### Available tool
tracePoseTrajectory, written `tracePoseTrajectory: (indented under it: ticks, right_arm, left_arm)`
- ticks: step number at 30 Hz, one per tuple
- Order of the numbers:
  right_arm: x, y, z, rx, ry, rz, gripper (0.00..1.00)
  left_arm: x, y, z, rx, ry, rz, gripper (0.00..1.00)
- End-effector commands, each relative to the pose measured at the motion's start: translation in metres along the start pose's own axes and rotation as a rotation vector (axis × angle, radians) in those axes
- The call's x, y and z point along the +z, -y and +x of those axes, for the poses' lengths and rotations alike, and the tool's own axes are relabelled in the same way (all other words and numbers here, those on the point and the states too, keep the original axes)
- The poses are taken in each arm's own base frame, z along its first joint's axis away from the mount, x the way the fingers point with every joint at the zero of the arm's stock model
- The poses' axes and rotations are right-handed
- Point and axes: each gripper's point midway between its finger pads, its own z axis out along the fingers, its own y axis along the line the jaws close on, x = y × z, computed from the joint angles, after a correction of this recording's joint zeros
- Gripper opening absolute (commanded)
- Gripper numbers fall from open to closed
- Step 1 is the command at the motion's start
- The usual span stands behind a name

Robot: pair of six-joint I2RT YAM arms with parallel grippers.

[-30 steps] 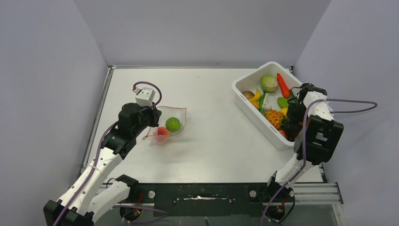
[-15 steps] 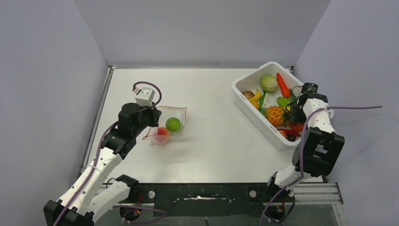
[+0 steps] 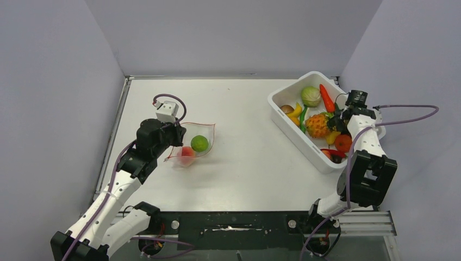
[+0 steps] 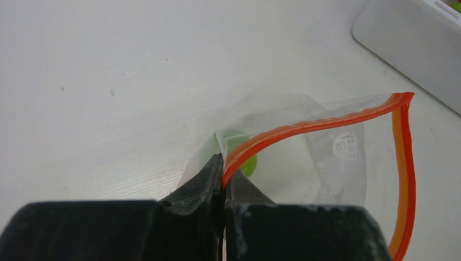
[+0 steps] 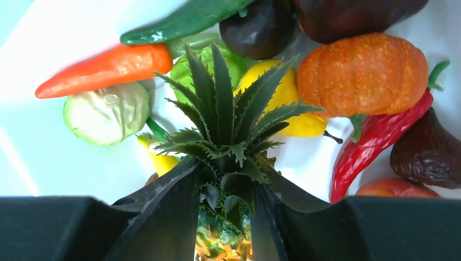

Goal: Place the food in the zip-top bag and seal the zipper
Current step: Pick up the fake fruit from the bin.

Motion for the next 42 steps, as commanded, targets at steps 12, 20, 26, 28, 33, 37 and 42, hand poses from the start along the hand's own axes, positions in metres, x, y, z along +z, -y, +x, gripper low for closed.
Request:
tracePoseTrajectory:
  ticks: [12, 20, 26, 28, 33, 37, 42]
  right_arm:
    - [-0.145, -0.105, -0.058, -0.416, 0.463, -0.543, 0.12]
    - [-0.211, -0.136, -0.007, -0.636, 0.437, -0.837, 0.11]
    - [-0.259, -0.143, 0.045, -0.756, 0.354, -1.063, 0.11]
    - [-0.277, -0.142, 0.060, -0.765, 0.326, -1.145, 0.11]
    - [-0.318, -0.139, 0.096, -0.787, 0.229, -1.313, 0.11]
    - [-0.349, -0.134, 0.130, -0.803, 0.134, -1.443, 0.11]
    - [-0.395, -0.120, 0.182, -0.811, 0.002, -1.628, 0.11]
  left_arm:
    - [-0.005, 0.006, -0.032, -0.019, 0.113, 0.026, 0.00]
    - [-0.004, 0.011, -0.033, -0.046, 0.113, 0.047, 0.00]
    - [-0.004, 0.021, -0.041, -0.085, 0.129, 0.088, 0.00]
    - [-0.004, 0.027, -0.045, -0.096, 0.134, 0.120, 0.00]
    - [-0.003, 0.037, -0.049, -0.147, 0.124, 0.160, 0.00]
    - [-0.002, 0.042, -0.052, -0.186, 0.123, 0.182, 0.00]
    - [0.003, 0.045, -0.053, -0.206, 0.112, 0.192, 0.00]
